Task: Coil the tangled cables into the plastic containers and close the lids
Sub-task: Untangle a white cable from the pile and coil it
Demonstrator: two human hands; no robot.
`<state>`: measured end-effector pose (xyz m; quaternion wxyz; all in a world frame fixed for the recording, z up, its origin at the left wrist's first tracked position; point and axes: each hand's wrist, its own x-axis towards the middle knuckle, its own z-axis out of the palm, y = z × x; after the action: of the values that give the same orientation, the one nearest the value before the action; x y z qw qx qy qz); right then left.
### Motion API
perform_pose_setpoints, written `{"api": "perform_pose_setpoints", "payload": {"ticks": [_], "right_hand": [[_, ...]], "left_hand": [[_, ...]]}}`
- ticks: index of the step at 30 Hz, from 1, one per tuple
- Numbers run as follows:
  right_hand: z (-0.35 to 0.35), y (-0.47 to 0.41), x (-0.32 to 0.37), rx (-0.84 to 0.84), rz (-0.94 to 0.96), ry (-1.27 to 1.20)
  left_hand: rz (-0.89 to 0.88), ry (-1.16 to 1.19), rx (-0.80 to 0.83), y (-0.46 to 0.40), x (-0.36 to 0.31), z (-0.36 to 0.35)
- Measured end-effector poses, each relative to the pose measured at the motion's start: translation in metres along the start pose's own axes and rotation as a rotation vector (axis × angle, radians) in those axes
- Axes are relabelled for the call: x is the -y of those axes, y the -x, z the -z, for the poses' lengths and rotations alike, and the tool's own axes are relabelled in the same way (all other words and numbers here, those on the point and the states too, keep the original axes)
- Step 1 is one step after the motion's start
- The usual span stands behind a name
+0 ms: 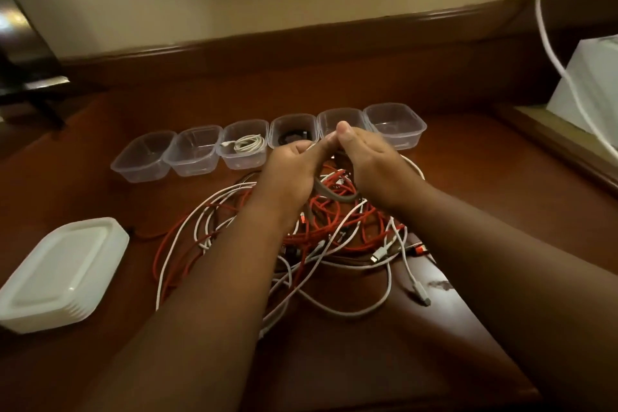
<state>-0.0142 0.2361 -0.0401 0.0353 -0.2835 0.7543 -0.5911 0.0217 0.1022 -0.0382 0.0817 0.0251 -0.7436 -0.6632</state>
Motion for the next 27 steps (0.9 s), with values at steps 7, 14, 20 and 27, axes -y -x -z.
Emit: {"api": "perform_pose_setpoints", "payload": {"ticks": [7,14,20,27], "right_hand": [[0.003,-0.02,-0.041,0.032,0.035,0.188],[0.007,-0.026,-0.06,-0.025,0.058,0.563],[0.014,-0.021,-0.063,-0.059,0.017,0.526],[0.023,-0.02,-0.063,-0.139,0.077,0.456]], "left_hand": [[0.24,0.432,0.002,-0.037,0.03,-0.011],[0.236,0.376,0.073,-0.043,0.05,-0.01],[-0.084,-0.021,0.003,-0.04,0.052,-0.005],[-0.334,-0.194,-0.045,-0.034,0.055,-0.009]]}}
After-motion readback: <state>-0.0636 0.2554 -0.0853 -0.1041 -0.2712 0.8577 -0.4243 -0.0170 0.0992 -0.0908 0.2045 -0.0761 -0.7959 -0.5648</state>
